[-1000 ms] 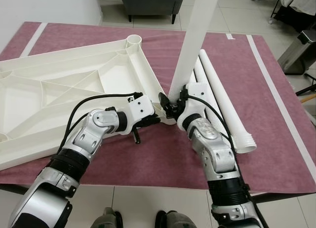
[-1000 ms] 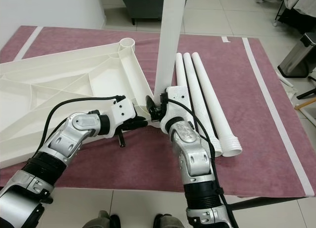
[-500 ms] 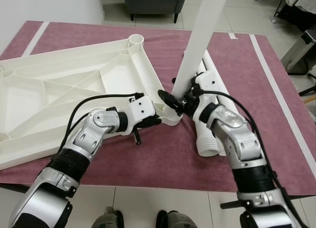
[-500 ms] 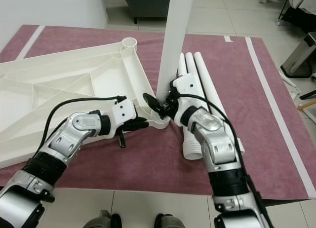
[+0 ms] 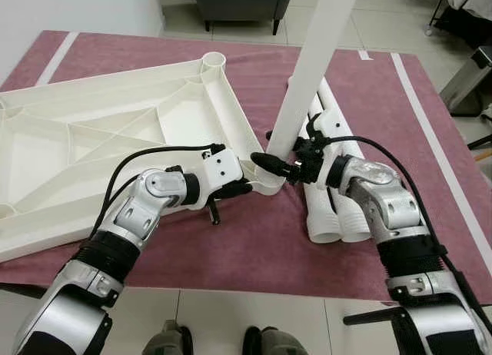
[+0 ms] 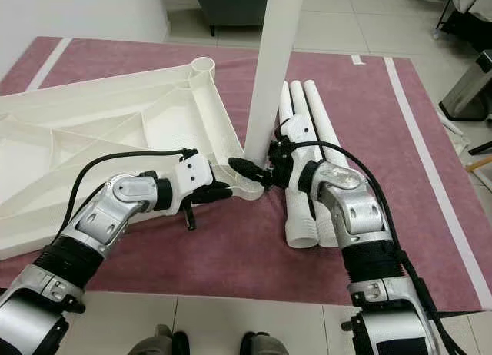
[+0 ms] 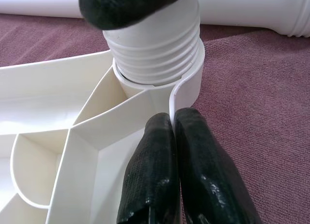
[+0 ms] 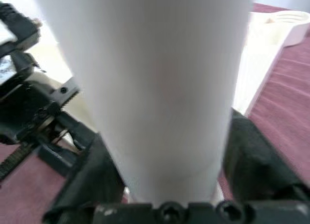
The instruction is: Building children table
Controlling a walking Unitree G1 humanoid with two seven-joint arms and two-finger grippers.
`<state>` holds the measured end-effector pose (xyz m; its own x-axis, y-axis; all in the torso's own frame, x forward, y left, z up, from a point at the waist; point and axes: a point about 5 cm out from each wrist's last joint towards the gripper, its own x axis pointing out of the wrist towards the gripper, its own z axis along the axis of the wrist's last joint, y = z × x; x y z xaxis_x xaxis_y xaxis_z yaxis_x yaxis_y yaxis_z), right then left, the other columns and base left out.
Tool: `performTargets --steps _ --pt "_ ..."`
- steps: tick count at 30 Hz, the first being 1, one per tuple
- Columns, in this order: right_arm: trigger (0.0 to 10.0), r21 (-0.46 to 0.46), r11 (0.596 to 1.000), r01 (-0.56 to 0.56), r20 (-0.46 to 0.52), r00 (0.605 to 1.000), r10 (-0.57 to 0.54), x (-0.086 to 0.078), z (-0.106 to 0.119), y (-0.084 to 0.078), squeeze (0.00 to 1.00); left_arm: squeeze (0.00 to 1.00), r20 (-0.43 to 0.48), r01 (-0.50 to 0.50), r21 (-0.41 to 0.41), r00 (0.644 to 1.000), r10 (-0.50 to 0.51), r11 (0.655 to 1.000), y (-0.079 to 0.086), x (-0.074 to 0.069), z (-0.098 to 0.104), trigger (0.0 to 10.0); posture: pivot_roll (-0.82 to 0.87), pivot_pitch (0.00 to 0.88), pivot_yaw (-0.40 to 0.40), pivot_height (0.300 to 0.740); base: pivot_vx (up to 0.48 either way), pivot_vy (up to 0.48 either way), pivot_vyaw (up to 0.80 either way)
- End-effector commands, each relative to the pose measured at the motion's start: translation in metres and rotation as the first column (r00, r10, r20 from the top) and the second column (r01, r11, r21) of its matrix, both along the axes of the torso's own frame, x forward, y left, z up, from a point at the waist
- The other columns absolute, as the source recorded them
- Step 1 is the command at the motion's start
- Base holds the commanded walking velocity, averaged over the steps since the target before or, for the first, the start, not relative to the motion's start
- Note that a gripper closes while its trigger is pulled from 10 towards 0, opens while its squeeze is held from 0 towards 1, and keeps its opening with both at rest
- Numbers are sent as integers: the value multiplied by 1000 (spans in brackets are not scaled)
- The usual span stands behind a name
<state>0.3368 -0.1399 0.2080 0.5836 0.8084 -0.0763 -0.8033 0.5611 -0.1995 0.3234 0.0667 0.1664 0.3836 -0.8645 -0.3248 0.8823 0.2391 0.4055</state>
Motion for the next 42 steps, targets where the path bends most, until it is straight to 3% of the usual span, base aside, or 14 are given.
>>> performTargets --steps 1,2,3,4,11,17,22,25,28,37,38,39,40,42 --pt "4902 -5 1000 -3 -8 1000 3 2 -3 -2 0 0 -109 29 34 994 -25 999 6 -8 -22 0 80 153 25 740 0 0 0" --pt "4902 -5 1000 -3 -8 1000 3 2 -3 -2 0 0 -109 29 34 994 -25 999 6 -8 -22 0 80 153 25 740 0 0 0" --pt "3412 -5 1000 -4 -5 1000 4 3 -2 -2 0 0 -110 29 34 994 -25 999 6 -8 -22 0 81 153 25 740 0 0 0" --pt "0 -1 1000 16 -1 1000 -16 4 -4 0 0 0 -110 29 32 994 -25 999 6 -8 -22 0 79 155 24 740 0 0 0" --pt "0 4 993 114 -8 993 -114 6 -11 5 0 0 -112 31 28 993 -28 999 5 -9 -22 0 79 158 22 740 0 0 0" --pt "0 8 927 375 -68 925 -374 7 -31 11 0 0 -116 36 20 993 -34 999 5 -11 -22 0 76 158 20 740 0 0 0" --pt "0 -9 792 611 -132 784 -606 1 -50 15 0 0 -120 42 18 992 -40 999 3 -12 -23 0 69 155 22 740 0 0 0" --pt "0 -9 756 654 -140 748 -649 -1 -53 17 0 0 -120 44 17 992 -42 999 3 -12 -23 0 69 155 22 740 0 0 0" --pt "0 -6 593 805 -197 580 -790 -7 -62 22 0 0 -123 51 18 991 -49 999 2 -13 -24 0 64 150 24 740 0 0 0" --pt "0 6 536 844 -214 524 -824 -11 -61 30 0 0 -126 52 18 991 -49 998 2 -14 -24 0 68 147 21 740 0 0 0" --pt "3294 17 548 836 -210 539 -816 -11 -59 32 0 0 -127 51 19 991 -48 999 3 -14 -24 0 70 146 19 740 0 0 0" --pt "3294 17 548 836 -210 539 -816 -11 -59 32 0 0 -127 51 19 991 -48 999 3 -14 -24 0 70 146 19 740 0 0 0" --pt "10000 40 564 825 -206 559 -803 -10 -56 34 0 0 -127 50 19 991 -47 999 3 -14 -25 0 71 144 17 740 0 0 0" --pt "10000 85 592 801 -177 597 -782 -9 -47 36 0 0 -128 49 19 991 -46 999 4 -14 -25 0 69 143 16 740 0 0 0"
